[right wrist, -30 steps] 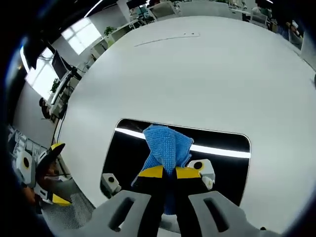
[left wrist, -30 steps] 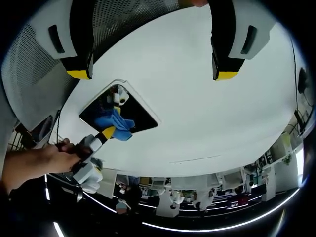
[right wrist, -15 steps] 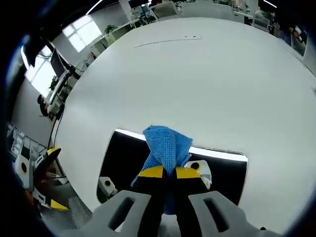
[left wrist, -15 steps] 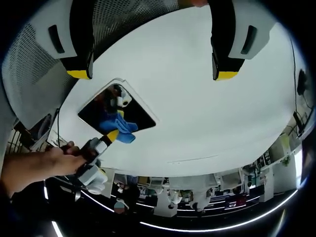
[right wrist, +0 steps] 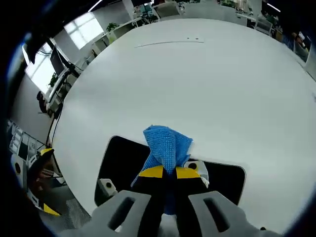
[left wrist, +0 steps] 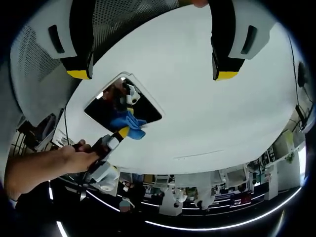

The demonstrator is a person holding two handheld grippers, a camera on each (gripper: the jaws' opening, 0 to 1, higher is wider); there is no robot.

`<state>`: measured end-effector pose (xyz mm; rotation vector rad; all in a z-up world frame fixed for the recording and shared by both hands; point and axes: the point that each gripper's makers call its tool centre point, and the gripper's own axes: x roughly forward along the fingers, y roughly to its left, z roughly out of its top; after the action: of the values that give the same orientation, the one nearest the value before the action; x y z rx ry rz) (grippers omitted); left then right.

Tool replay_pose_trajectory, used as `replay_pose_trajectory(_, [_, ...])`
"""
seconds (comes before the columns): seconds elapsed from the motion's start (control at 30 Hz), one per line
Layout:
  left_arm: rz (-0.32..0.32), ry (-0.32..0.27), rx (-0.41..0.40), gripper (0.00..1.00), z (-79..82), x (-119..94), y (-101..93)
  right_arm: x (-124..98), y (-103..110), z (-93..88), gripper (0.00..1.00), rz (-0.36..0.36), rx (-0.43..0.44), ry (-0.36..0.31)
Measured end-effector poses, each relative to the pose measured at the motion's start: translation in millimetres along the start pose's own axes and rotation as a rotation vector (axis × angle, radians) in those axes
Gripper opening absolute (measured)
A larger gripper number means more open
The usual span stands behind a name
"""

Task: Wipe the mirror surface with the cleaning cloth until all visible marks leave the cleaned area.

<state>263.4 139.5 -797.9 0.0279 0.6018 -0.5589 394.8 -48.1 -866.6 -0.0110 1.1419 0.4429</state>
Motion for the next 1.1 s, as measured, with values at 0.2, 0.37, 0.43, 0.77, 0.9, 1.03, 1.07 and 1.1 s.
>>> replay_pose_trajectory(0.2, [0.006,0.026,-0.009,0.99,-9.1,6,-2.9,0,0,-2.2,0.01,0.011,0.005,0.009])
replay_pose_trajectory(0.37, [0.013,0.047,0.002,0.99,-15.5,8,-0.6,-1,0,-2.0,0.01,0.011,0.003,0.007])
replay_pose_trajectory(0.43, [0.011,0.049,-0.005,0.99,-15.7,8,-1.2,-1,-1,-1.9,0.01,0.014,0.003,0.007])
replay_pose_trajectory(0.77, [0.004,0.034,0.004,0.99,-15.0,7,-2.6,-6,-13,-5.4,0.01,0.003,0.006,0.006])
replay_pose_trajectory(0.9, [0.013,0.032,0.016,0.99,-14.9,7,-1.1,-8,-19,-6.9,0.01,-0.002,0.013,0.005])
replay_pose_trajectory(1.03, [0.016,0.053,0.018,0.98,-18.5,8,-0.6,-10,-25,-7.1,0.01,-0.004,0.018,0.005])
replay_pose_trajectory(1.07, [0.018,0.056,0.016,0.98,-18.9,8,-0.5,-10,-25,-7.6,0.01,-0.005,0.021,0.006])
replay_pose_trajectory(1.1, [0.019,0.059,0.012,0.98,-19.4,7,-0.4,-11,-26,-8.1,0.01,-0.007,0.018,0.007])
